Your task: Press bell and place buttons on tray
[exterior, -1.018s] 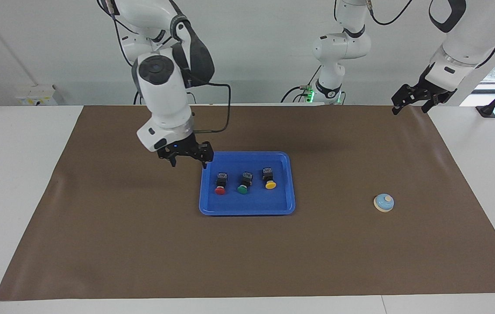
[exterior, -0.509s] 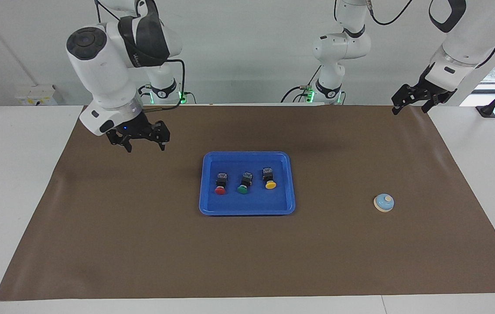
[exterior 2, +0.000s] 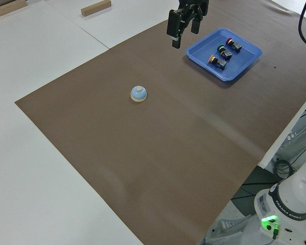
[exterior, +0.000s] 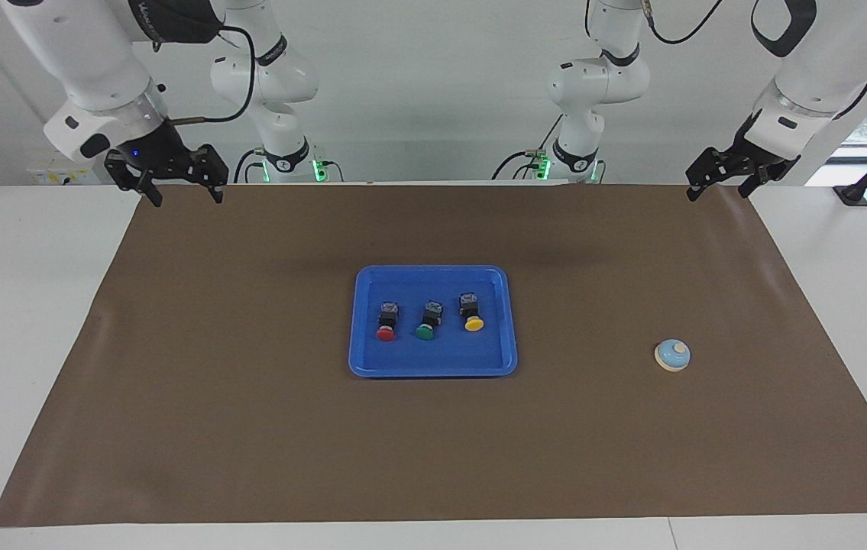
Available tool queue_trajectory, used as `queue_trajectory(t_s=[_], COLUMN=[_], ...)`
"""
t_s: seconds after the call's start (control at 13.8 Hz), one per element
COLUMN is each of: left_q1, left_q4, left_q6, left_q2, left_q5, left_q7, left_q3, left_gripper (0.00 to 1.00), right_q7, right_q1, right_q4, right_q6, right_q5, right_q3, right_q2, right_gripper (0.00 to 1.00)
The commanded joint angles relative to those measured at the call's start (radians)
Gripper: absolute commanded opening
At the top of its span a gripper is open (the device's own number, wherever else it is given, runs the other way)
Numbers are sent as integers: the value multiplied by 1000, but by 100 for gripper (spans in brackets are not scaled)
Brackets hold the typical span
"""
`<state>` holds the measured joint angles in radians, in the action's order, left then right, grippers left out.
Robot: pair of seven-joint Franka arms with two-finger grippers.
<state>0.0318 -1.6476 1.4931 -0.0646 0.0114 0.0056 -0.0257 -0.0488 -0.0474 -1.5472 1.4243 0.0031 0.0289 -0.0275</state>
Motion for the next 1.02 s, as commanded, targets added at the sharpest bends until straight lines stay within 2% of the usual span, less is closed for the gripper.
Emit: queue_trajectory(t_s=[0.0, 0.22, 0.94], left_q1=[-3, -3, -1], left_q4=[-18, -18, -18], left_q6=[-7, -7, -7], left_q2=[-21, -21, -21], left_q5=[2, 2, 2], left_q7=[-7, -9, -9], left_q3=[3, 3, 3], left_gripper=[100, 100, 100], right_q7=[-25, -19, -17], right_q1=[-23, -37, -35], right_q4=[-33, -62, -62], right_q6=[-12, 60, 62], right_q5=[-11, -14, -43], right_q3=[11, 11, 12], right_q2=[-43, -42, -43], right_gripper=[100, 100, 100])
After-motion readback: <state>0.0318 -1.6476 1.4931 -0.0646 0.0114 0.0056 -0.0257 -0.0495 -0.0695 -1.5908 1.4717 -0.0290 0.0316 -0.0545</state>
